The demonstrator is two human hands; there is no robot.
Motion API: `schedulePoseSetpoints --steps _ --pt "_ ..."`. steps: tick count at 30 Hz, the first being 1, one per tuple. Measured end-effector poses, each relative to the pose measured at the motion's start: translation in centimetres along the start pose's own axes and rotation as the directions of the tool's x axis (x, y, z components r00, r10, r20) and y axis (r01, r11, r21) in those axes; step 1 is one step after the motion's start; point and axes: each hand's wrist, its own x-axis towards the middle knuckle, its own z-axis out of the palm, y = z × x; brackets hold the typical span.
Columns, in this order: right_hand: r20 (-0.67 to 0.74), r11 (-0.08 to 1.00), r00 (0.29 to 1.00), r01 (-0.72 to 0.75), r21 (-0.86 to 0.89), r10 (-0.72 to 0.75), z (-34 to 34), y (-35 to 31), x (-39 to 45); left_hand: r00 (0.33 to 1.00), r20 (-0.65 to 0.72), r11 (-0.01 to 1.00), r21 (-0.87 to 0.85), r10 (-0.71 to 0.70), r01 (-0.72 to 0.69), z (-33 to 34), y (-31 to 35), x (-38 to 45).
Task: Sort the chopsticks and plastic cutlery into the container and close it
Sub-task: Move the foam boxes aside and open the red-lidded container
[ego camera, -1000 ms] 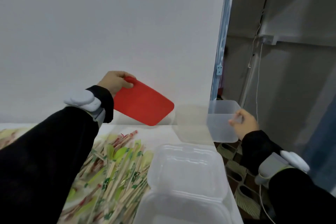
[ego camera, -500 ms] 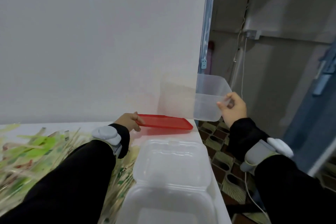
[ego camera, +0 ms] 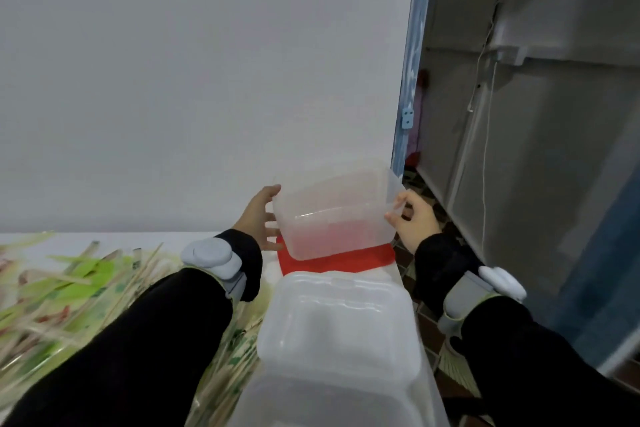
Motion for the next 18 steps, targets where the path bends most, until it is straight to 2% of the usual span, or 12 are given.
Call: schedulePoseSetpoints --steps 2,5,7,9,12,18 --pt "0.061 0.995 0.996 -0.071 0.075 0.066 0.4 0.9 0.4 0.998 -0.061 0.997 0.06 -0.035 0.039 0.9 -1.2 0.0" --pt "0.1 0.906 0.965 -0.263 0.332 0.243 0.7 1.6 0.5 0.989 -0.144 0.999 0.022 -0.04 0.044 2.0 -2.4 0.3" --pt "0.095 0.86 0.945 -0.323 0.395 0.312 0.7 1.3 0.5 0.98 -0.199 0.999 0.02 -0.026 0.03 2.5 -2.3 0.7" --pt "0.163 0.826 0.922 -0.386 0.411 0.35 1.0 1.4 0.7 0.972 -0.219 0.997 -0.015 -0.081 0.08 2.9 -2.2 0.8" --pt "0.246 0.818 0.874 -0.48 0.316 0.418 1.5 2.5 0.8 0.972 -0.104 0.976 -0.074 -0.21 0.203 2.7 -1.9 0.3" --pt "0.25 0.859 0.855 -0.495 0.131 0.454 1.4 2.5 0.3 0.978 -0.106 0.983 0.023 -0.181 0.184 0.8 -2.1 1.1"
